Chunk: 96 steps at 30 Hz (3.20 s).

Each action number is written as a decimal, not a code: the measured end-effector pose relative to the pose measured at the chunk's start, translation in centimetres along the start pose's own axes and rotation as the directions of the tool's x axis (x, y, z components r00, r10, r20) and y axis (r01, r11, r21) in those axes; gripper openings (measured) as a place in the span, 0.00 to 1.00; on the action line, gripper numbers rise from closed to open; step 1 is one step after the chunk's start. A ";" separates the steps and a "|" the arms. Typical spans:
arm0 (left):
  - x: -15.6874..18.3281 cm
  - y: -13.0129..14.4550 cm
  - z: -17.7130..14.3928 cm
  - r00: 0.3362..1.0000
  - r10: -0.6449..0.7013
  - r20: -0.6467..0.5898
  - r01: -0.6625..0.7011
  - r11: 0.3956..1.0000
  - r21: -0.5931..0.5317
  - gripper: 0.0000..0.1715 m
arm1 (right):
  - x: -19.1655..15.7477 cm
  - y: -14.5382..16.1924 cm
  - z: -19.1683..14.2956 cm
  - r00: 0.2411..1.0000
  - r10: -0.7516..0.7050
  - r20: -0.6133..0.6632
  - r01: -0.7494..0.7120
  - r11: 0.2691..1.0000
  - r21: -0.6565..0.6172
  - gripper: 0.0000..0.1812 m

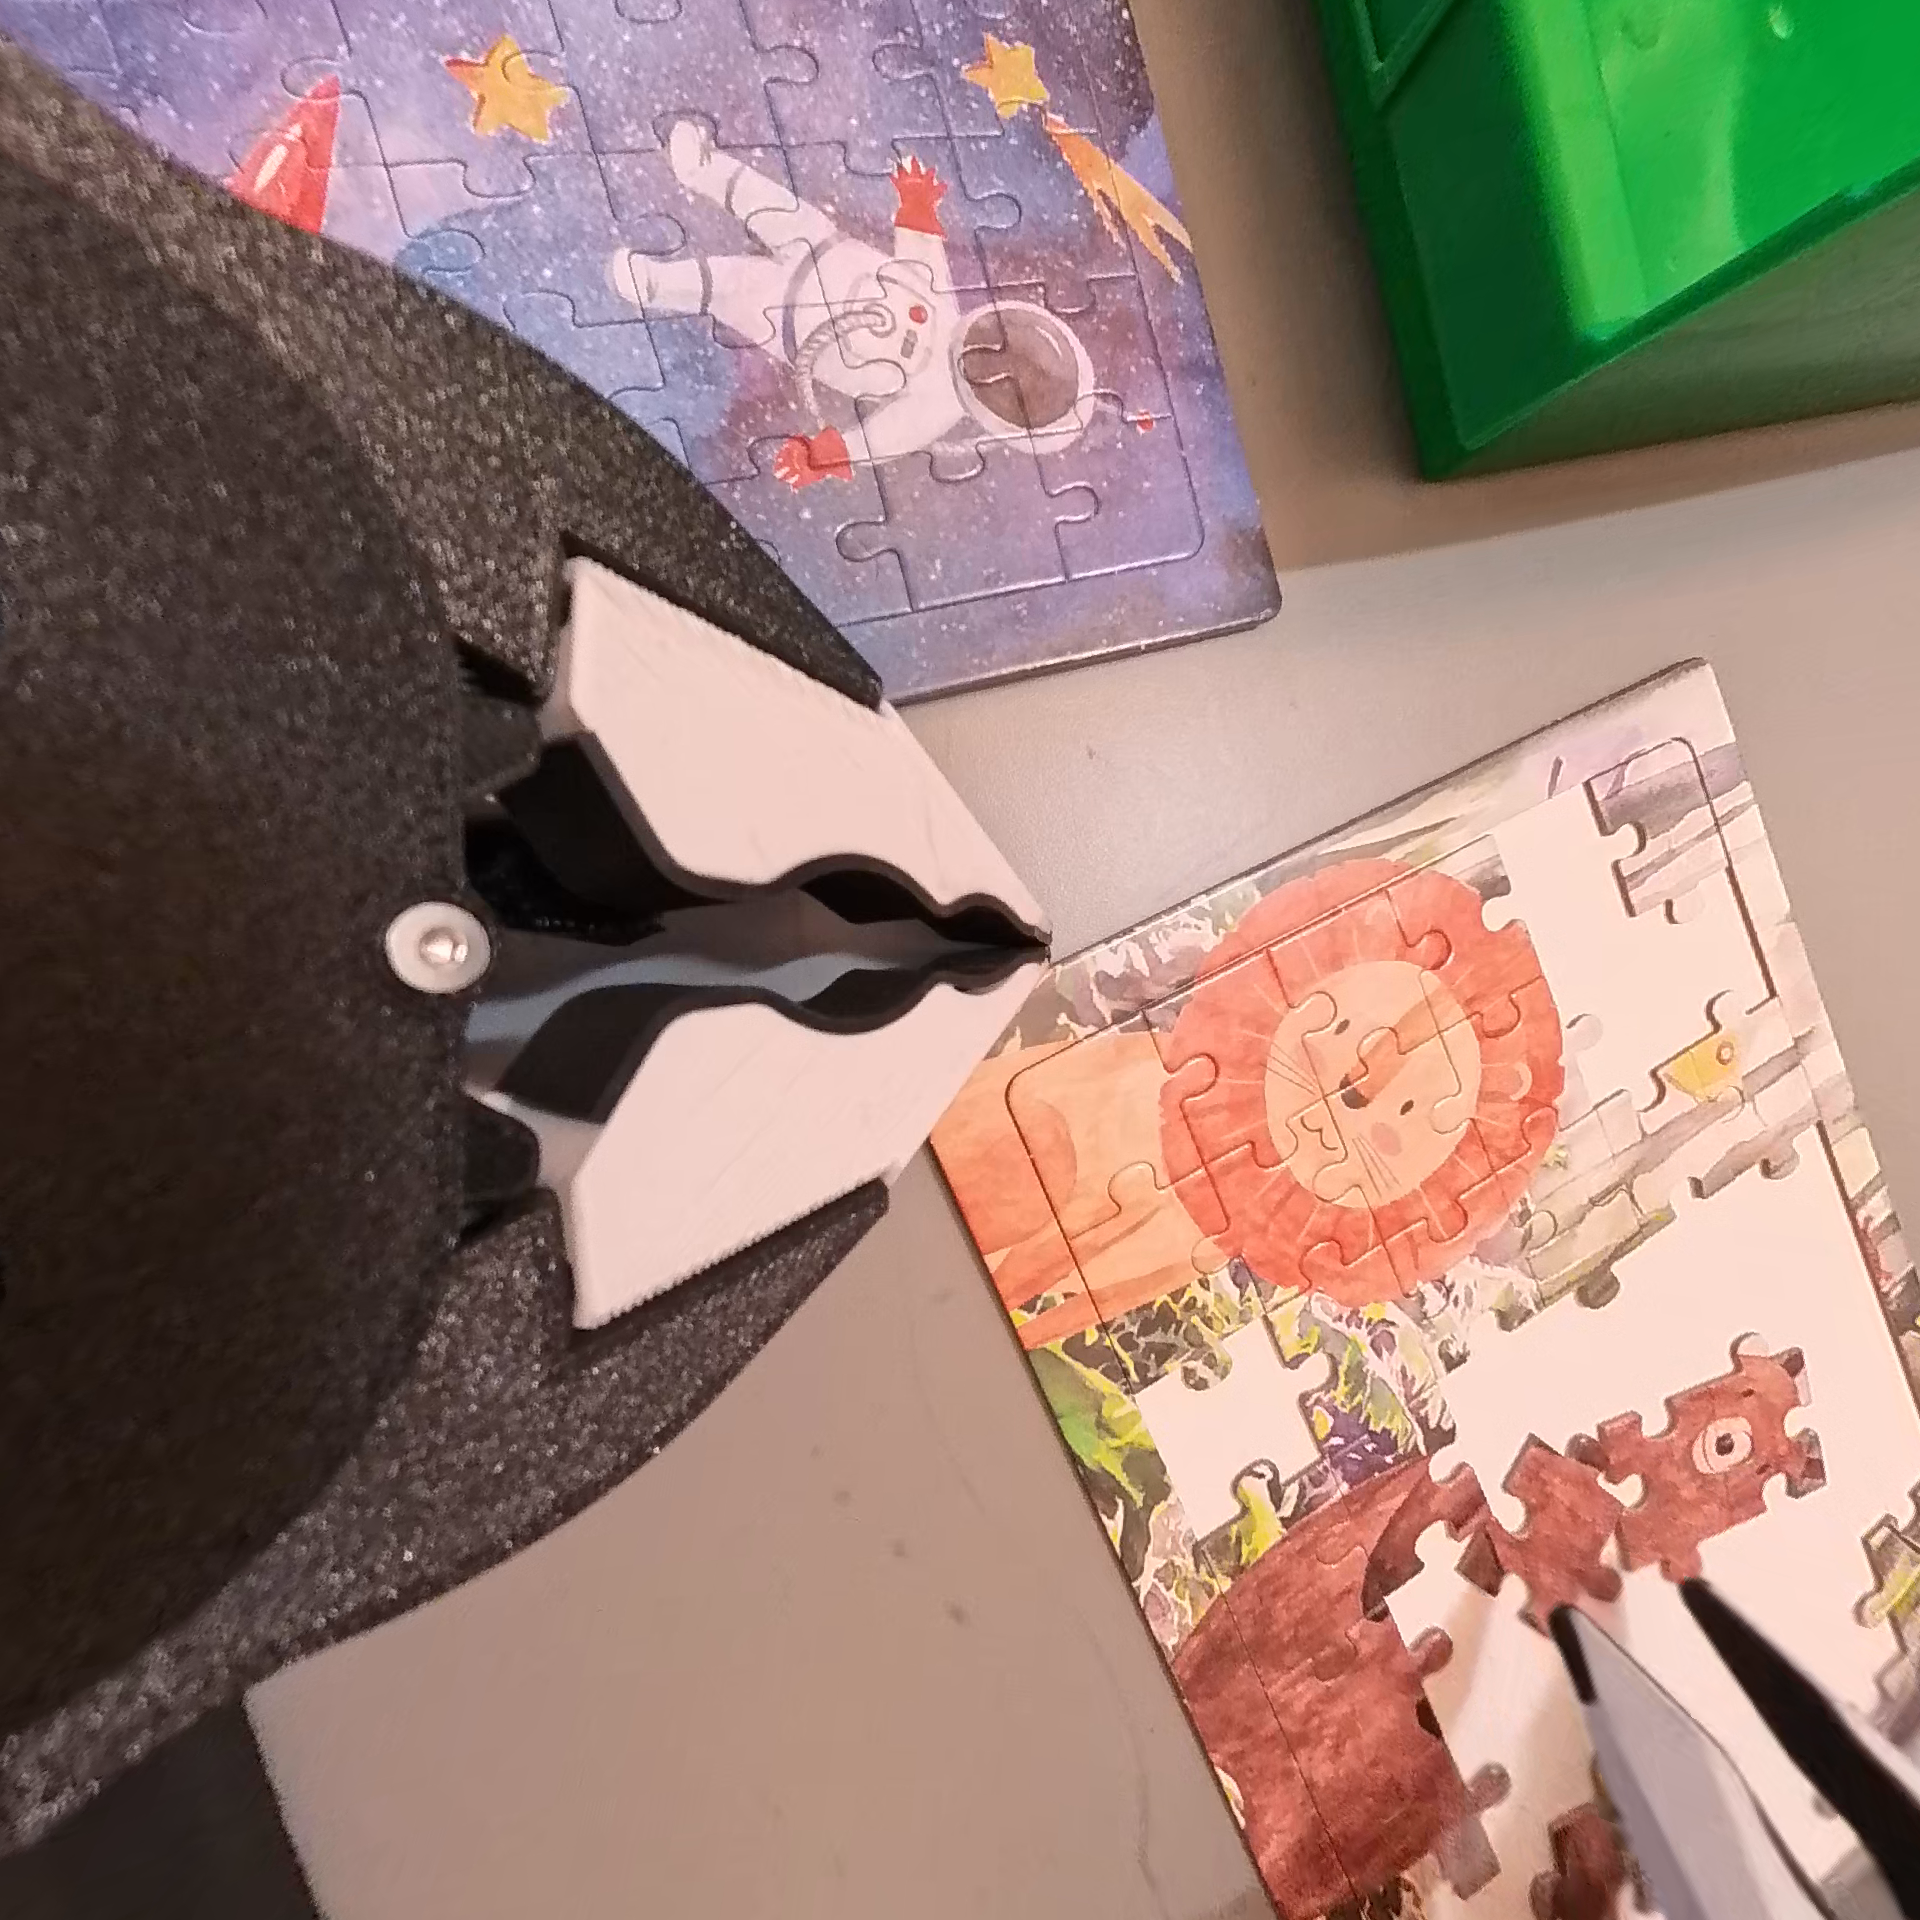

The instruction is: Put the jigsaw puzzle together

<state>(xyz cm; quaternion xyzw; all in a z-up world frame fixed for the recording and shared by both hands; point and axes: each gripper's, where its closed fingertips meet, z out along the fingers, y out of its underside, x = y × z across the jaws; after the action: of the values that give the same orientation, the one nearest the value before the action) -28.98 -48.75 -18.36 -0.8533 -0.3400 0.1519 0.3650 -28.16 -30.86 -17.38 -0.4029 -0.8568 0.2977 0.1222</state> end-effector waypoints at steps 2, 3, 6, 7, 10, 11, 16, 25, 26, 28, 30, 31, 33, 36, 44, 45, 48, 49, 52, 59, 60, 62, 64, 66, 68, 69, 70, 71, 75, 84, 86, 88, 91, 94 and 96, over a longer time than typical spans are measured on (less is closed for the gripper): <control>0.0 0.0 0.0 1.000 0.000 0.000 0.000 1.000 0.000 0.00 | 0.2 0.2 0.3 0.991 0.097 -0.088 -0.098 0.995 -0.004 0.17; 0.0 0.0 0.0 1.000 0.001 0.001 -0.001 1.000 0.000 0.00 | 0.2 0.1 0.5 0.979 0.165 -0.123 -0.164 0.986 0.012 0.19; 0.0 0.0 0.0 1.000 0.003 0.002 -0.003 1.000 0.000 0.00 | -0.2 0.6 0.8 0.943 0.270 -0.195 -0.271 0.962 0.020 0.20; 0.0 0.0 0.0 1.000 0.002 0.002 -0.002 1.000 0.000 0.00 | -0.3 0.7 0.7 0.934 0.294 -0.204 -0.296 0.955 0.021 0.20; 0.0 0.0 0.0 1.000 0.003 0.002 -0.003 1.000 0.000 0.00 | -0.4 0.8 0.6 0.932 0.296 -0.208 -0.299 0.954 0.018 0.20; 0.0 0.0 0.0 1.000 0.004 0.003 -0.004 1.000 0.000 0.00 | -0.4 0.9 0.5 0.936 0.288 -0.202 -0.292 0.956 0.009 0.20; 0.0 0.0 0.0 1.000 0.004 0.003 -0.004 1.000 0.000 0.00 | -0.4 2.2 -0.6 0.959 0.222 -0.173 -0.235 0.971 -0.054 0.19; -0.1 0.0 0.0 1.000 0.010 0.009 -0.010 1.000 0.000 0.00 | -0.5 2.5 -1.5 0.977 0.147 -0.155 -0.157 0.986 -0.057 0.18; -0.1 0.0 0.0 1.000 0.010 0.009 -0.010 1.000 0.000 0.00 | -0.6 2.9 -1.3 0.971 0.190 -0.143 -0.202 0.977 -0.070 0.20; -0.1 0.0 0.0 1.000 0.010 0.008 -0.010 1.000 0.000 0.00 | -0.6 2.9 -1.1 0.962 0.235 -0.140 -0.246 0.967 -0.064 0.20; -0.1 0.0 0.0 1.000 0.011 0.009 -0.011 1.000 0.000 0.00 | -0.5 2.9 -1.1 0.959 0.246 -0.140 -0.257 0.964 -0.066 0.20; -0.1 0.0 0.0 1.000 0.011 0.010 -0.011 1.000 0.000 0.00 | -0.4 2.9 -1.1 0.961 0.235 -0.147 -0.247 0.967 -0.068 0.19; -0.1 0.0 0.0 1.000 0.012 0.010 -0.012 1.000 0.000 0.00 | 0.1 3.1 -1.3 0.962 0.211 -0.173 -0.227 0.971 -0.074 0.19; -0.1 0.0 0.0 1.000 0.012 0.010 -0.012 1.000 0.000 0.00 | 0.2 2.6 -1.7 0.967 0.164 -0.195 -0.178 0.983 -0.055 0.18; -0.1 0.0 0.0 1.000 0.011 0.010 -0.011 1.000 0.000 0.00 | 0.2 3.0 -1.0 0.946 0.250 -0.205 -0.270 0.960 -0.072 0.28; -0.1 0.0 0.0 1.000 0.012 0.010 -0.012 1.000 0.000 0.00 | 0.3 3.0 -1.0 0.946 0.247 -0.212 -0.267 0.961 -0.071 0.27; -0.1 0.0 0.0 1.000 0.014 0.012 -0.014 1.000 0.000 0.00 | 0.2 2.8 -0.9 0.947 0.230 -0.225 -0.252 0.964 -0.078 0.25; -0.1 0.0 0.0 1.000 0.015 0.013 -0.015 1.000 0.000 0.00 | -0.1 2.7 -0.8 0.952 0.215 -0.216 -0.237 0.968 -0.083 0.22; -0.1 0.0 0.0 1.000 0.016 0.015 -0.016 1.000 0.001 0.00 | -0.5 2.6 -0.7 0.962 0.175 -0.211 -0.198 0.976 -0.094 0.17; -0.1 0.0 0.1 1.000 0.008 0.006 -0.008 1.000 0.001 0.00 | -0.9 2.6 -1.0 0.988 0.056 -0.145 -0.073 0.991 -0.116 0.16; -0.1 0.0 0.1 1.000 0.005 0.004 -0.005 1.000 0.001 0.00 | -0.6 2.6 -1.2 0.988 0.030 -0.150 -0.049 0.992 -0.120 0.16; -0.1 0.0 0.1 1.000 -0.003 -0.003 0.003 1.000 0.001 0.00 | -1.1 1.9 -1.5 0.996 -0.032 -0.089 0.022 0.994 -0.105 0.16; -0.1 0.0 0.1 1.000 -0.012 -0.011 0.012 1.000 0.001 0.00 | -2.0 0.9 -1.8 0.992 -0.124 -0.034 0.121 0.990 -0.075 0.16; -0.1 0.0 0.1 1.000 -0.017 -0.016 0.017 1.000 0.001 0.00 | -3.0 0.7 -1.7 0.979 -0.201 0.042 0.204 0.976 -0.079 0.10; -0.1 0.0 0.1 1.000 -0.016 -0.014 0.016 1.000 0.001 0.00 | -3.2 1.3 -1.4 0.960 -0.260 0.102 0.272 0.955 -0.122 0.00; -0.1 0.0 0.1 1.000 -0.013 -0.012 0.013 1.000 0.001 0.00 | -2.9 1.5 -1.2 0.953 -0.283 0.106 0.296 0.945 -0.139 0.00; -0.1 0.0 0.1 1.000 -0.011 -0.010 0.011 1.000 0.001 0.00 | -2.6 1.7 -0.9 0.950 -0.291 0.111 0.306 0.940 -0.152 0.00; -0.1 0.0 0.1 1.000 -0.009 -0.009 0.009 1.000 0.001 0.00 | -2.6 1.9 -0.8 0.947 -0.292 0.130 0.312 0.935 -0.171 0.00; 0.0 0.0 0.1 1.000 -0.008 -0.007 0.008 1.000 0.001 0.00 | -2.6 0.0 -1.2 0.957 -0.231 0.173 0.251 0.963 -0.101 0.13; 0.0 0.0 0.0 1.000 -0.021 -0.019 0.021 1.000 0.001 0.00 | -0.7 0.3 0.8 0.955 -0.276 0.112 0.292 0.943 -0.163 0.21; 0.0 0.0 0.0 1.000 -0.022 -0.020 0.022 1.000 0.001 0.00 | -0.7 0.6 0.9 0.959 -0.255 0.125 0.275 0.946 -0.175 0.21; 0.0 0.0 0.0 0.999 -0.024 -0.021 0.024 1.000 0.001 0.00 | -0.5 0.6 0.9 0.959 -0.252 0.128 0.271 0.947 -0.172 0.19; 0.0 0.0 0.0 0.999 -0.026 -0.024 0.026 1.000 0.001 0.00 | -0.6 0.8 0.8 0.956 -0.252 0.151 0.278 0.942 -0.188 0.12; 0.0 0.0 0.0 0.999 -0.026 -0.023 0.026 1.000 0.001 0.00 | -0.6 0.9 0.7 0.954 -0.261 0.146 0.287 0.938 -0.197 0.12; 0.0 0.0 0.0 0.999 -0.024 -0.022 0.024 1.000 0.001 0.00 | -0.9 1.0 0.5 0.955 -0.254 0.150 0.281 0.937 -0.205 0.12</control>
<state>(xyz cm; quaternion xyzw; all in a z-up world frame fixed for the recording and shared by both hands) -29.01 -48.72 -18.38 -0.8504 -0.3462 0.1384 0.3711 -27.19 -31.27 -18.35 -0.2747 -0.9376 0.2037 0.0633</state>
